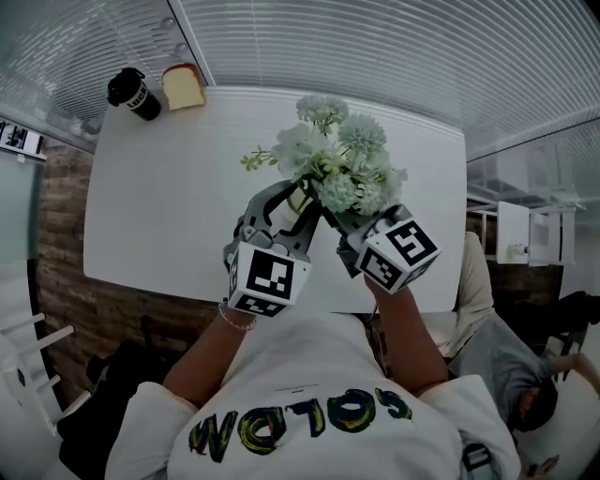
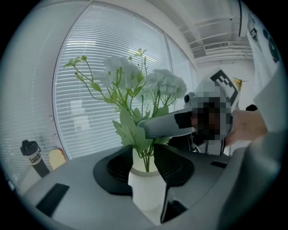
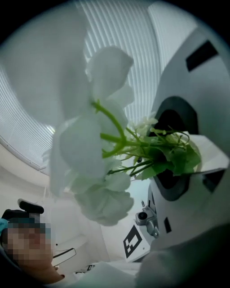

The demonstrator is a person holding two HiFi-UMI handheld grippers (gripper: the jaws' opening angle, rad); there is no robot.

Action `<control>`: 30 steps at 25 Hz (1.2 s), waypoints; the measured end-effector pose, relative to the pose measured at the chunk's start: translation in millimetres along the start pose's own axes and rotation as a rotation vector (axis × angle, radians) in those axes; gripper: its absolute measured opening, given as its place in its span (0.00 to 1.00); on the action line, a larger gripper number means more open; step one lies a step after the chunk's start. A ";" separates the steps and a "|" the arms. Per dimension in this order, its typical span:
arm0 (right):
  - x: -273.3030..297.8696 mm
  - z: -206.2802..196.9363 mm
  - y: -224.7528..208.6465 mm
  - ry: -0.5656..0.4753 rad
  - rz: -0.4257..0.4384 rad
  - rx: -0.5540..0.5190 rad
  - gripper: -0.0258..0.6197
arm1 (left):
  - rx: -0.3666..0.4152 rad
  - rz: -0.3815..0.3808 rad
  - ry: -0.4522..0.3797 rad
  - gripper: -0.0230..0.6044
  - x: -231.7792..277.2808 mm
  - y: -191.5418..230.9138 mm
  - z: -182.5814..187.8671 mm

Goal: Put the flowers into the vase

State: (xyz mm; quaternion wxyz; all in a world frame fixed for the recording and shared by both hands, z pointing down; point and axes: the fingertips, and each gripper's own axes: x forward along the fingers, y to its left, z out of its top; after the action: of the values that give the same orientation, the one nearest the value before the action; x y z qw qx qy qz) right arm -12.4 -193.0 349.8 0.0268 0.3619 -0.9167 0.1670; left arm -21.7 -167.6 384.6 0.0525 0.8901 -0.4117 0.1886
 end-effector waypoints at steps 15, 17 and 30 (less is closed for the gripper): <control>-14.7 0.0 9.0 -0.026 0.088 0.101 0.53 | -0.019 0.024 -0.025 0.29 -3.0 8.3 1.6; -17.7 -0.8 9.8 -0.031 0.086 0.099 0.54 | -0.019 0.025 -0.030 0.30 -4.3 9.2 2.0; -42.0 -2.1 17.1 -0.052 0.056 0.060 0.53 | -0.052 0.038 -0.065 0.33 -26.5 2.5 -2.0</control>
State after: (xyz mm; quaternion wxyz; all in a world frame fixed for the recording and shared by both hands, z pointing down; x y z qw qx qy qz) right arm 6.8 -153.1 339.7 -0.0127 0.3409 -0.9215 0.1857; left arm -39.8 -149.8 376.2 0.0589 0.8861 -0.4346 0.1498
